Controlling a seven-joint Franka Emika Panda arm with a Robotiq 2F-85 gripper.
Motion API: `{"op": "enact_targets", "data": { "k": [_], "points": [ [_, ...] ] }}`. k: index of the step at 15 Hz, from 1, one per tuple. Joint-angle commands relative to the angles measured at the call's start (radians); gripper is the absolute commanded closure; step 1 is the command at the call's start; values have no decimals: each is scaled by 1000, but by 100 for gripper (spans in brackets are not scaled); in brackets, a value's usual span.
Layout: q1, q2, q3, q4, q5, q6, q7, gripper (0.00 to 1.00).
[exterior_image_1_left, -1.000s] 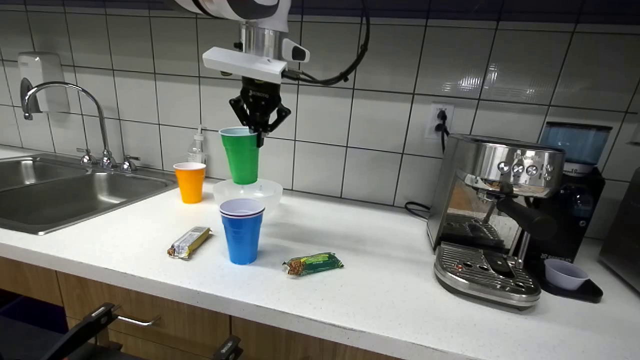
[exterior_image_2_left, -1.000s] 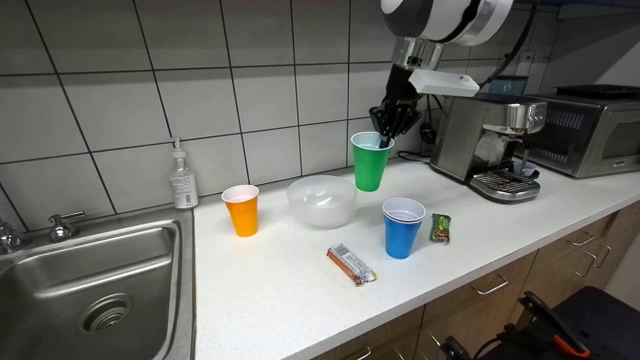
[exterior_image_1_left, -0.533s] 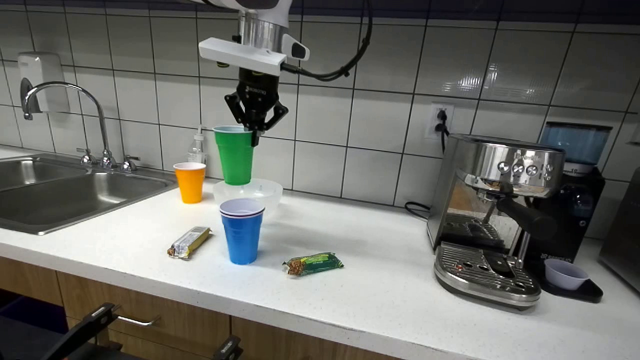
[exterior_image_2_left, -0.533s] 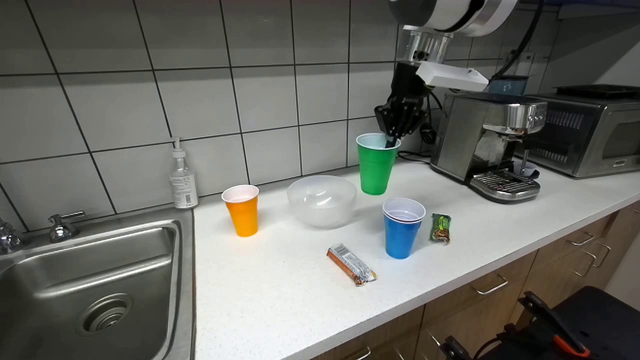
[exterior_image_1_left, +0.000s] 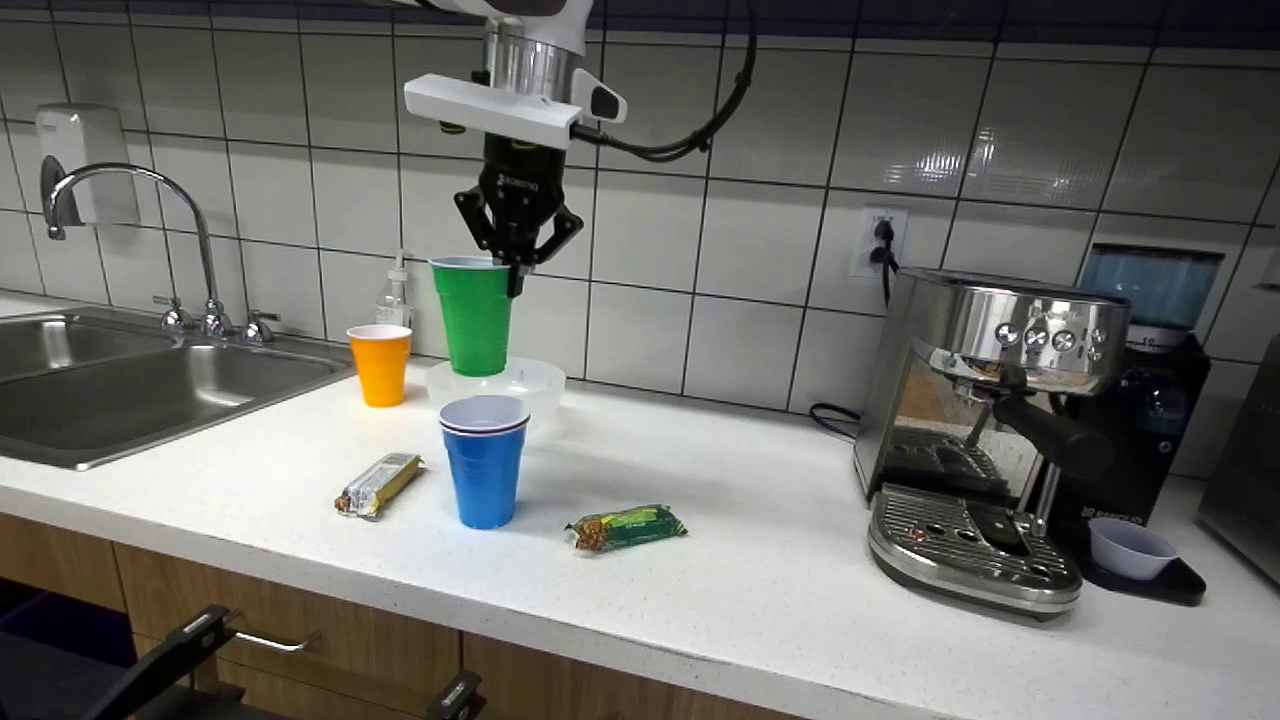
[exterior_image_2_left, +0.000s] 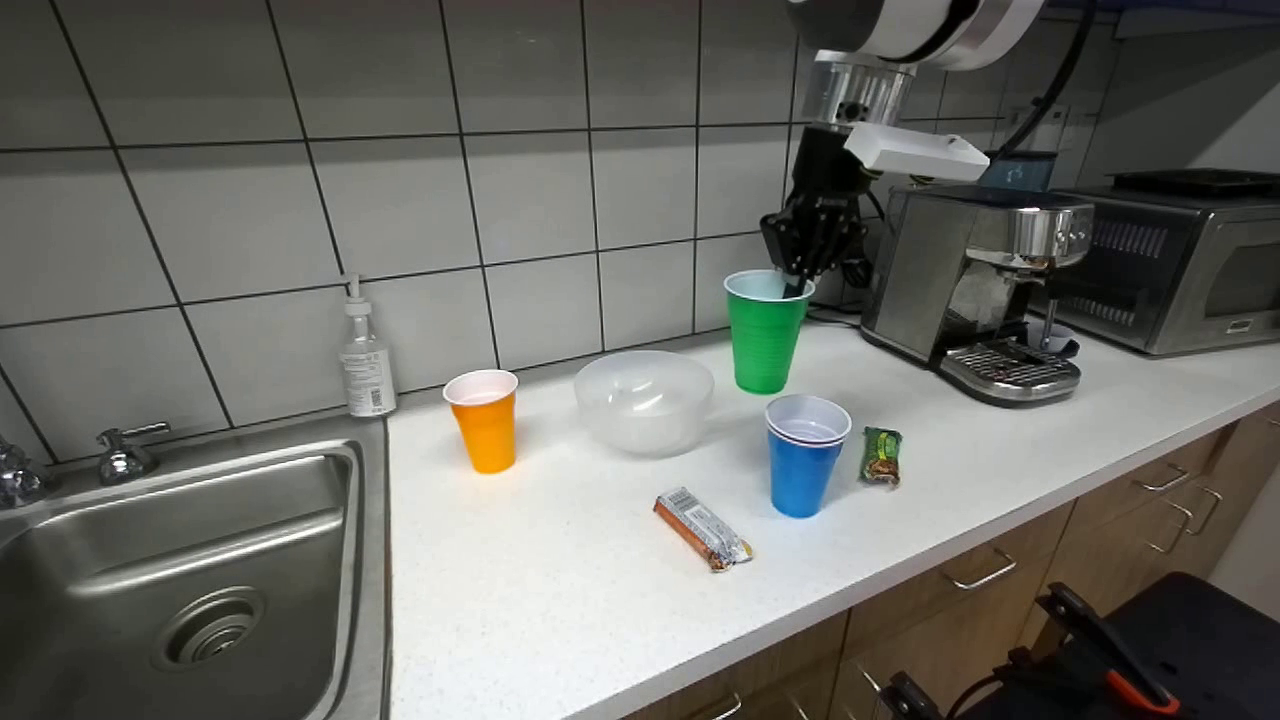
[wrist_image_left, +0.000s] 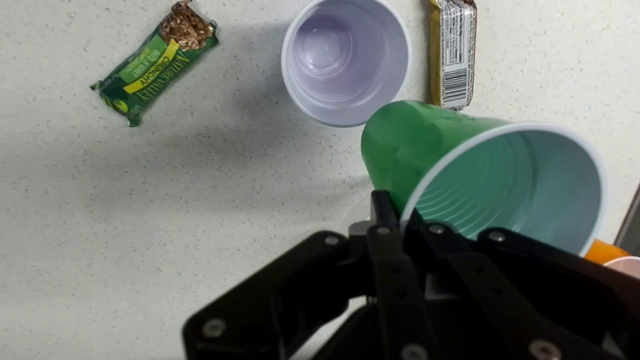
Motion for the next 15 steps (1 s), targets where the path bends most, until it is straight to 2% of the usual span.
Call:
{"op": "enact_targets", "data": {
  "k": [1,15],
  "points": [
    [-8,-36,-8,-15,-30,-41,-5,99],
    [-17,-92,-36,-67,-66,-87,-9,99]
  ]
}}
